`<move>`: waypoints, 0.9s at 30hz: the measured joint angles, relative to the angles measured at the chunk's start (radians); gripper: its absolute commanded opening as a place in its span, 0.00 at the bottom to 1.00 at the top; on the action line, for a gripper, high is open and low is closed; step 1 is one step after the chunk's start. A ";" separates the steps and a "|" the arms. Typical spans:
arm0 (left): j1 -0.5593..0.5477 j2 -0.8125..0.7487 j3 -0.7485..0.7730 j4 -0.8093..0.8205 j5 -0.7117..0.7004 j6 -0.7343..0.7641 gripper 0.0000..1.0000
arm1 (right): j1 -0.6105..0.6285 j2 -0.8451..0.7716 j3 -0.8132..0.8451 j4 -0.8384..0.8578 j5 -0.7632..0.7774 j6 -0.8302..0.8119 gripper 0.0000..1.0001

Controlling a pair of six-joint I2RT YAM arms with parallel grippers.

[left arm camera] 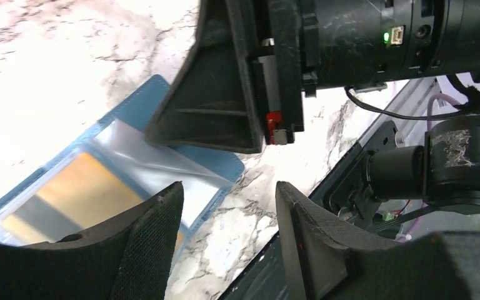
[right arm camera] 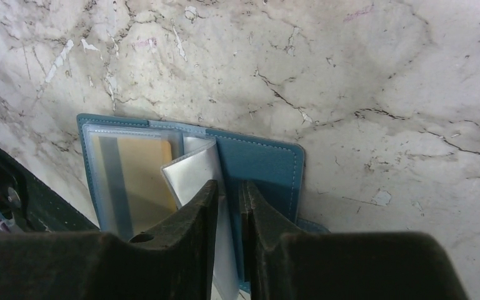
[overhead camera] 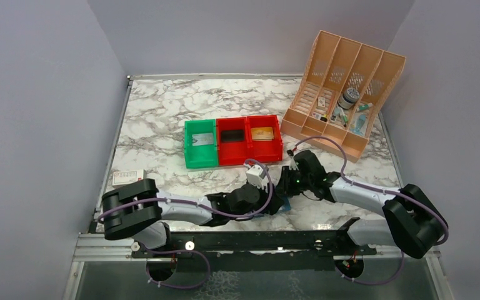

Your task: Take the credit cards out of the card holder

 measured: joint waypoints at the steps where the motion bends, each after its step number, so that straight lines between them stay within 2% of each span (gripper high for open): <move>1: 0.007 -0.021 -0.004 -0.019 -0.001 -0.001 0.60 | 0.000 -0.005 -0.008 0.010 0.000 0.003 0.23; 11: 0.011 -0.139 -0.016 -0.299 -0.049 -0.016 0.61 | 0.000 -0.086 -0.032 -0.020 0.019 0.006 0.30; 16: 0.011 -0.138 -0.016 -0.296 -0.050 -0.012 0.51 | 0.000 -0.104 -0.032 -0.024 0.019 0.006 0.29; 18: 0.011 -0.105 0.006 -0.277 -0.036 -0.006 0.46 | 0.000 -0.108 -0.032 -0.029 0.019 0.007 0.29; 23: 0.008 0.073 0.147 -0.233 0.022 0.019 0.28 | 0.000 -0.159 -0.037 -0.051 0.041 0.022 0.29; 27: 0.003 0.187 0.225 -0.200 0.050 0.024 0.25 | 0.000 -0.207 -0.037 -0.082 0.081 0.036 0.29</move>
